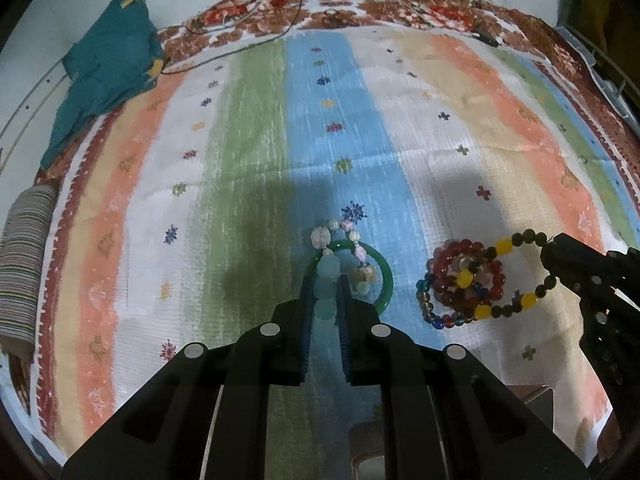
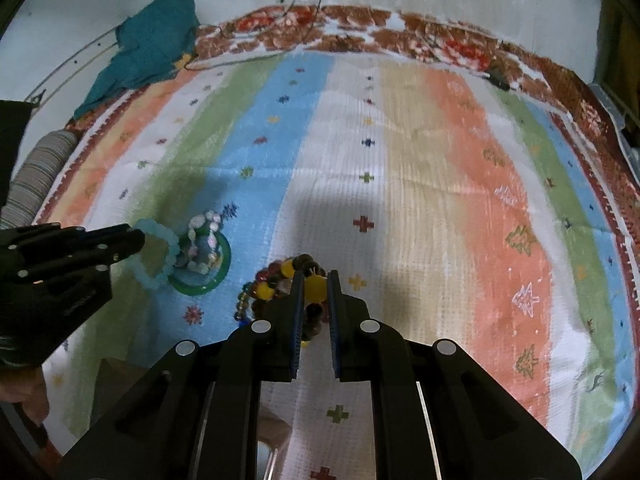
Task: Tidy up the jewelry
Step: 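Grasp the pale aqua bead bracelet with the left gripper while the right grasps the dark yellow-bead bracelet, then carry both bracelets over the silver tin and open both grippers to drop them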
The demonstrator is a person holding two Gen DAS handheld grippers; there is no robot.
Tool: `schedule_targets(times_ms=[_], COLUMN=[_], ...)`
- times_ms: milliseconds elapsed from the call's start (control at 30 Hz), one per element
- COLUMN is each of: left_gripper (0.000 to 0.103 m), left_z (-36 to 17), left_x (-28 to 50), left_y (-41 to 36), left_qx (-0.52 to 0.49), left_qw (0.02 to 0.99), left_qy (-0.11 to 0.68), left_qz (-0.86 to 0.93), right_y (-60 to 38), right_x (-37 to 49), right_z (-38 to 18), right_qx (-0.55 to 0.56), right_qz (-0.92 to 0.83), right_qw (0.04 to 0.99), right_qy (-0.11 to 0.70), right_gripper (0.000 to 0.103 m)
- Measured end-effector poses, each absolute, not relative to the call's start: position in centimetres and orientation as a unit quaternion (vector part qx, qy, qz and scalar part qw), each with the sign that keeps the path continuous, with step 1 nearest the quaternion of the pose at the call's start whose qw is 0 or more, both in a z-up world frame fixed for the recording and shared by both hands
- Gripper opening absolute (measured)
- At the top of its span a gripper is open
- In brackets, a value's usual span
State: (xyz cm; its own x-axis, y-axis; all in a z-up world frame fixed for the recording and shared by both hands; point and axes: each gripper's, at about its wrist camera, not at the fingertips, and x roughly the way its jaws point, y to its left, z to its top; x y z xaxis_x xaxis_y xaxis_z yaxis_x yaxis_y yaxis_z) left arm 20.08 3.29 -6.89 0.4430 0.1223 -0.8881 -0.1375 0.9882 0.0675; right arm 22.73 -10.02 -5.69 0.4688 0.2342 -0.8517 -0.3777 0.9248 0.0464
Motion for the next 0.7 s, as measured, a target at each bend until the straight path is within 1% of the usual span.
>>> schedule_targets(times_ms=[533,700], left_gripper=[0.011,0.011], left_z=[-3.8,-2.5], left_x=[17.6,16.5], left_y=[2.9,2.6], left_qx=[-0.037,-0.036], left_qw=[0.874,0.882], left_qy=[0.482,0.467], left_qz=[0.057,0.051], right_y=[-10.6,-10.9], right_x=[19.7,18.2], right_z=[-2.7,-1.0], right_qx=[-0.068,-0.059], right_qz=[0.201,0.215], right_qw=[0.875,0.886], right_qy=[0.436,0.406], right_gripper=[0.012,0.012])
